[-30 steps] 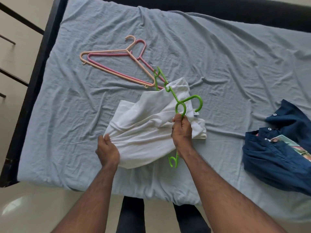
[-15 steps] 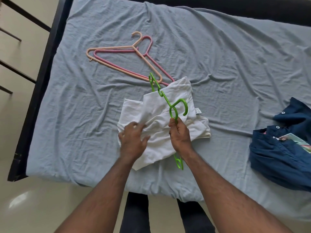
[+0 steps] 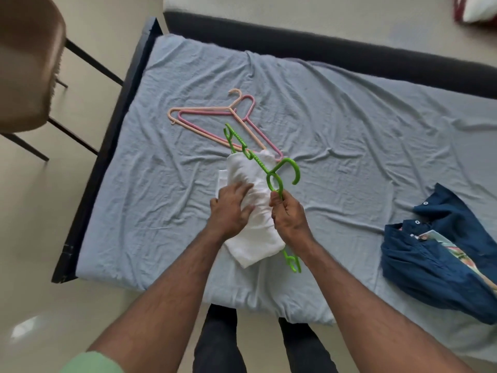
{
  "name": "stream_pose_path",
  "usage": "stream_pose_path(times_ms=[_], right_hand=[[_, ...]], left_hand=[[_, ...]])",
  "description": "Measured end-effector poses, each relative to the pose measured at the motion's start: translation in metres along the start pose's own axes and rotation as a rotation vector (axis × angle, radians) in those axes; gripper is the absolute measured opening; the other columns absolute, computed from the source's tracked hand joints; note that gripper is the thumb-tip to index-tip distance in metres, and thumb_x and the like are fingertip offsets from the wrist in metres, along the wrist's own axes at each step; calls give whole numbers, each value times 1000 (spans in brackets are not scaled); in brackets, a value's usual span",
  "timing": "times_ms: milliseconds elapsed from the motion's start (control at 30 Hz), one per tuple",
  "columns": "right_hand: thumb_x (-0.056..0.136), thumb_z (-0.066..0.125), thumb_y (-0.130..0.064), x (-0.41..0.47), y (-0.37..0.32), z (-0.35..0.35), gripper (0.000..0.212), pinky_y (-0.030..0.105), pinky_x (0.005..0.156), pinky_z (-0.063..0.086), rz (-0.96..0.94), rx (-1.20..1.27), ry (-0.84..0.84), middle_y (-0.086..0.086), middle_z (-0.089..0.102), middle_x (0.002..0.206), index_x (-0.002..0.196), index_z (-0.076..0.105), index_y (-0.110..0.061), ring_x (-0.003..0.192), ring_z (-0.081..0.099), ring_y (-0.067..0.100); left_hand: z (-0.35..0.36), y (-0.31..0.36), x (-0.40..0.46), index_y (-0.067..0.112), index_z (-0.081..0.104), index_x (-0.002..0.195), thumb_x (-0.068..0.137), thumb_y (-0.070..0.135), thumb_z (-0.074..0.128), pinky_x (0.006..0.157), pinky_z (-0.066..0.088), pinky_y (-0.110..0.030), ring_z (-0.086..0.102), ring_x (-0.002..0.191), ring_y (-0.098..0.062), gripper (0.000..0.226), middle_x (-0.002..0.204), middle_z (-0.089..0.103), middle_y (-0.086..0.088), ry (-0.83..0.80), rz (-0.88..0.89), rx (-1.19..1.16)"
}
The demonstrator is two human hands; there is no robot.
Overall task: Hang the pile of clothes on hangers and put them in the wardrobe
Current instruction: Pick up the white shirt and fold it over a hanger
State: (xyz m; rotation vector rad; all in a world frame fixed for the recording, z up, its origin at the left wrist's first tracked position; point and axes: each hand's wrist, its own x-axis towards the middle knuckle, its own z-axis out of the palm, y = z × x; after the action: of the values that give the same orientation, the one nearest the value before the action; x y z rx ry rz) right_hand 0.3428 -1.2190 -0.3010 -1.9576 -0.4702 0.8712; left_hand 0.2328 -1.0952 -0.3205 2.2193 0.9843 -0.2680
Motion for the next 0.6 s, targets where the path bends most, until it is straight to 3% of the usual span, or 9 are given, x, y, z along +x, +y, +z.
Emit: stream_pose_path(times_ms=[133,267,400,467,533,600], right_hand=[[107,47,-33,-3,-82,-14,36,26,54,39,-107,-107,-130,-20,54,50,72,53,-29,47,51,2],[108,46,-31,-10,-180,-23,39,12,47,32,-207,-174,-265,-20,50,47,69,50,-26,45,50,1],[107,48,-33,-25,-267,-28,39,12,43,32,-289,-212,-361,-19,47,46,69,55,-27,42,44,1],[106,48,-39,-30,-309,-27,40,13,44,31,-345,-263,-424,-19,49,49,68,58,-31,42,43,1],[106,47,-40,-40,-354,-21,41,17,42,32,-393,-325,-527,-17,47,47,69,57,-27,41,41,1],[106,49,-38,-51,-397,-12,44,21,41,32,-468,-388,-628,-14,42,47,66,52,-22,42,37,3]], left_hand=[[-99,-6,-21,21,53,138,88,32,71,100,36,-49,40,131,-30,54,139,51,-6,236,-14,10],[-220,-7,-48,14,56,130,82,35,78,96,39,-50,46,121,-34,56,128,54,-11,496,32,42],[-326,0,-86,30,55,136,81,43,77,99,33,-47,39,134,-26,60,144,48,-2,513,161,232],[-370,11,-108,32,61,131,83,45,75,97,31,-44,43,133,-23,51,139,56,2,464,235,287],[-407,23,-143,29,70,119,89,45,71,95,38,-40,56,120,-21,34,123,67,4,389,242,299],[-435,31,-183,22,76,107,93,42,68,84,51,-40,66,95,-23,25,101,74,-2,337,170,200]])
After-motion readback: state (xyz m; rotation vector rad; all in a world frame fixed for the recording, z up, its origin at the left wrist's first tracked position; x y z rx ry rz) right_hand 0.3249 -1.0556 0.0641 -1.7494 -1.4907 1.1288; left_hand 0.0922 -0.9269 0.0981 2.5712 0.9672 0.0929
